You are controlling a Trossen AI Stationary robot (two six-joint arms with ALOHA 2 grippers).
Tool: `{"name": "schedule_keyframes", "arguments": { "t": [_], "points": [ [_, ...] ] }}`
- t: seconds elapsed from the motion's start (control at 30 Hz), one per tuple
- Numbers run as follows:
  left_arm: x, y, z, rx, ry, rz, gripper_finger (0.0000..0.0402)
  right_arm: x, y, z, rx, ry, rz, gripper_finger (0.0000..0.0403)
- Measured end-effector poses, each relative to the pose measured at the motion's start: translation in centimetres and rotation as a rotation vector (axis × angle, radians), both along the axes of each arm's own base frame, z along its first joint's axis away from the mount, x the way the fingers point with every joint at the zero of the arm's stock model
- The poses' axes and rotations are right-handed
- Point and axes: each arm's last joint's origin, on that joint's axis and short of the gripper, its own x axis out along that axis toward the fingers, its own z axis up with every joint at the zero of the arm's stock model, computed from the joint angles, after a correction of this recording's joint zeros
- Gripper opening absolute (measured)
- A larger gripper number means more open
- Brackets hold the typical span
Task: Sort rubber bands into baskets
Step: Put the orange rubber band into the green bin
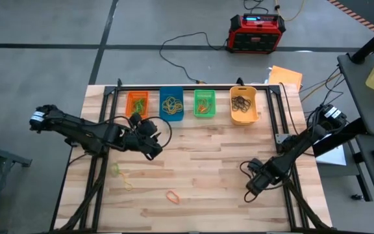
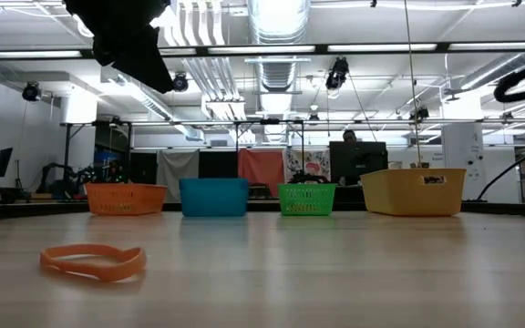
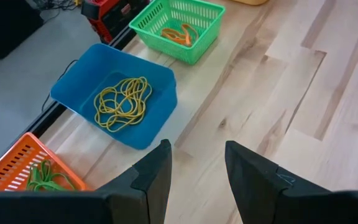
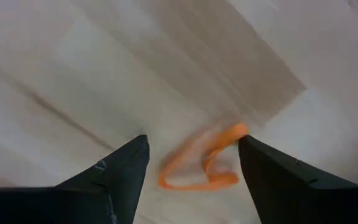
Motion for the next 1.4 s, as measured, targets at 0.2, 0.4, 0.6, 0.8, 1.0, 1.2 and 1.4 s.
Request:
{"name": "schedule_keyframes", "arguments": {
  "t": [0.2, 0.4, 0.6, 0.8, 1.0, 1.2, 1.4],
  "points": [
    [0.0, 0.0, 0.0, 0.013, -0.004, 0.008, 0.0135, -0.4, -0.3, -0.7, -0.002, 0.005, -0.012, 0.0193],
    [0.1, 0.0, 0.1, 0.012, -0.013, 0.009, 0.0135, -0.3, -0.3, -0.7, 0.01, -0.008, 0.005, 0.0071],
    [0.1, -0.1, 0.1, 0.011, -0.026, 0.007, 0.0135, -0.2, -0.1, -0.6, 0.016, -0.018, 0.04, 0.0012],
    [0.3, -1.4, -0.4, 0.044, -0.081, -0.046, 0.0135, 2.2, 0.7, 1.9, -0.002, -0.192, 0.109, 0.0009],
    [0.3, -3.1, -1.5, 0.04, -0.146, -0.123, 0.0135, 5.9, -0.1, 5.0, -0.172, -0.451, 0.262, 0.0009],
    [0.1, -4.4, -2.6, 0.002, -0.228, -0.16, 0.0135, 10.5, -3.2, 7.8, -0.407, -0.714, 0.441, 0.0009],
    [-0.4, -5.4, -3.9, -0.067, -0.266, -0.15, 0.0135, 14.4, -7.7, 10.2, -0.632, -0.947, 0.559, 0.0009]
  ]
}}
